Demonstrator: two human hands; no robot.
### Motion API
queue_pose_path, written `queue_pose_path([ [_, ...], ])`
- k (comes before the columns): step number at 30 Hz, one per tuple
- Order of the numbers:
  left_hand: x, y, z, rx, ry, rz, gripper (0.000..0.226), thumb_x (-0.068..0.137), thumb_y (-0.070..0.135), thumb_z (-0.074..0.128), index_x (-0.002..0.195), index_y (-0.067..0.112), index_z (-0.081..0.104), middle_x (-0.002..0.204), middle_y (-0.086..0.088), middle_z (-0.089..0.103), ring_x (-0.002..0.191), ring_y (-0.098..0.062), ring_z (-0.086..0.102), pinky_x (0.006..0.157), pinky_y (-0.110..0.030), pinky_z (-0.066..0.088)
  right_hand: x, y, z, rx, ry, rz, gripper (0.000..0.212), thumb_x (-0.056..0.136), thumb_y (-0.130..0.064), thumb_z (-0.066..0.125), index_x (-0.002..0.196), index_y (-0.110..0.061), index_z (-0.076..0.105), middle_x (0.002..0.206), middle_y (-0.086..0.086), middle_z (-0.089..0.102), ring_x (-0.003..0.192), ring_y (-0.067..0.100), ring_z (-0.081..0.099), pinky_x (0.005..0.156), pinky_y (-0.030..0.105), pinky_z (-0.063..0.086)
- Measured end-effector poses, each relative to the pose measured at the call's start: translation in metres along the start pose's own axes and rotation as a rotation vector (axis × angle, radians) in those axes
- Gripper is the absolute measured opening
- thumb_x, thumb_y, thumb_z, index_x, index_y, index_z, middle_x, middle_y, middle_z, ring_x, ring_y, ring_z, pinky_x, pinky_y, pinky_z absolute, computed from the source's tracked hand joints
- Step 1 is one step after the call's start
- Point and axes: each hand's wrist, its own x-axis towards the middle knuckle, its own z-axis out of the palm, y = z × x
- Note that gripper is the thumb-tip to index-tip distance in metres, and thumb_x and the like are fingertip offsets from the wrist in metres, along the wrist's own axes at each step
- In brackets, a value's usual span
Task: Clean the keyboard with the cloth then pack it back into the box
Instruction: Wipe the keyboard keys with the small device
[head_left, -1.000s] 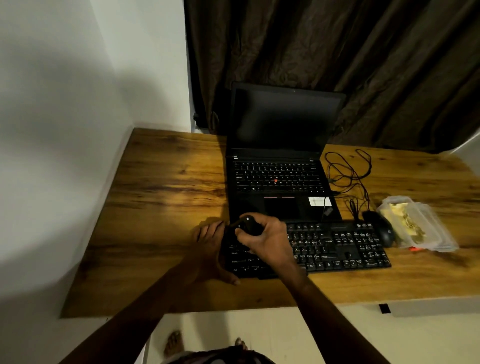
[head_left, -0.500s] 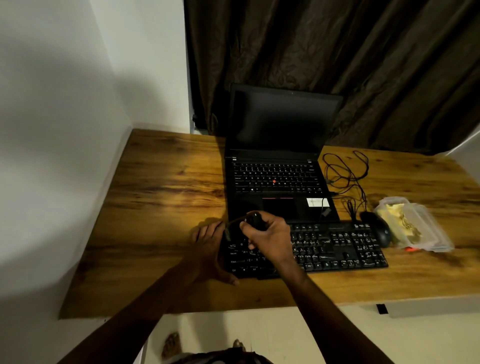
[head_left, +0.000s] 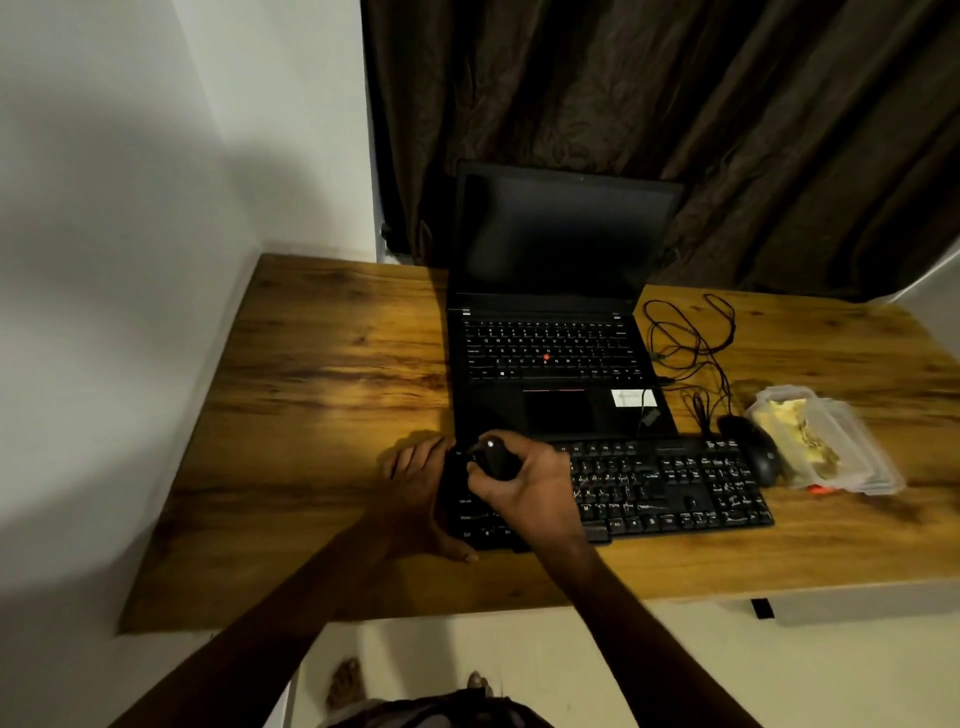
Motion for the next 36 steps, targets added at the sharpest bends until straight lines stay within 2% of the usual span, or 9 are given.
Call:
queue_pose_path([
  [4,0.000,0.000,0.000,-0.001,-0.013,-0.006,0.156,0.029,0.091,0.057,0.156,0.019,0.005,0.158,-0.001,0.012,0.146,-0.020,0.006,0.118,-0.041,0.003,-0.002,-0.001,0.000,0.072,-0.025,0.020,0.011,0.078,-0.014,0.077,0.087,-0.018,0.073,0.077,-0.002,0.073,0.073,0.012,0.070,0.068,0.034,0.058],
  [9,0.000,-0.002,0.001,-0.024,-0.023,-0.008,0.156,0.030,0.088,0.064,0.157,0.021,0.003,0.159,0.002,0.011,0.146,-0.019,0.005,0.121,-0.044,0.002,-0.002,0.012,-0.017,-0.092,0.118,0.038,0.012,0.075,-0.021,0.078,0.085,-0.021,0.071,0.070,-0.006,0.070,0.067,0.005,0.067,0.066,0.029,0.056],
  [11,0.001,-0.001,0.001,-0.019,-0.014,-0.004,0.155,0.031,0.089,0.064,0.157,0.021,0.004,0.159,0.001,0.012,0.146,-0.020,0.007,0.120,-0.045,0.004,-0.004,0.010,-0.011,-0.118,0.091,0.032,0.016,0.074,-0.026,0.076,0.089,-0.024,0.070,0.071,-0.008,0.069,0.068,0.005,0.066,0.068,0.029,0.056],
  [13,0.000,-0.003,0.002,-0.013,-0.001,0.011,0.154,0.032,0.090,0.065,0.156,0.021,0.006,0.158,0.001,0.014,0.145,-0.021,0.009,0.118,-0.043,0.006,-0.007,0.003,0.000,-0.093,0.027,0.015,0.018,0.074,-0.029,0.073,0.091,-0.025,0.070,0.074,-0.008,0.070,0.071,0.007,0.068,0.069,0.032,0.057],
  [17,0.001,-0.005,0.004,0.000,0.008,0.021,0.156,0.029,0.097,0.059,0.156,0.021,0.008,0.156,-0.001,0.019,0.145,-0.023,0.013,0.118,-0.044,0.010,-0.007,-0.002,0.007,0.059,0.032,0.040,0.011,0.077,-0.017,0.077,0.087,-0.018,0.073,0.075,-0.002,0.072,0.071,0.012,0.069,0.066,0.035,0.058],
  [22,-0.002,-0.002,-0.001,0.010,-0.009,0.000,0.154,0.032,0.088,0.065,0.157,0.021,0.005,0.160,0.003,0.012,0.146,-0.019,0.007,0.119,-0.042,0.002,-0.006,0.011,-0.012,-0.029,0.150,0.091,0.013,0.075,-0.018,0.080,0.086,-0.021,0.073,0.072,-0.006,0.072,0.068,0.004,0.068,0.066,0.025,0.057],
  [26,-0.002,-0.001,-0.001,-0.008,-0.002,0.006,0.153,0.036,0.086,0.074,0.157,0.021,0.005,0.160,0.002,0.012,0.146,-0.020,0.008,0.119,-0.044,0.004,-0.006,0.011,-0.018,-0.173,0.184,0.071,0.021,0.075,-0.027,0.079,0.095,-0.026,0.072,0.075,-0.010,0.071,0.070,0.001,0.066,0.068,0.016,0.054],
  [32,-0.001,-0.003,0.001,0.000,0.007,0.014,0.153,0.034,0.090,0.070,0.156,0.022,0.007,0.158,0.003,0.015,0.145,-0.021,0.011,0.118,-0.044,0.008,-0.006,-0.004,-0.008,-0.042,0.050,0.015,0.013,0.076,-0.017,0.078,0.088,-0.021,0.073,0.074,-0.005,0.071,0.069,0.007,0.068,0.067,0.029,0.057],
  [36,0.000,-0.004,0.000,-0.007,0.017,0.023,0.162,0.023,0.100,0.057,0.156,0.023,0.008,0.158,0.003,0.017,0.145,-0.019,0.013,0.117,-0.040,0.006,-0.007,0.011,-0.038,0.015,0.142,0.151,0.022,0.078,-0.016,0.081,0.086,-0.034,0.070,0.075,-0.009,0.072,0.072,0.008,0.070,0.065,0.023,0.059],
])
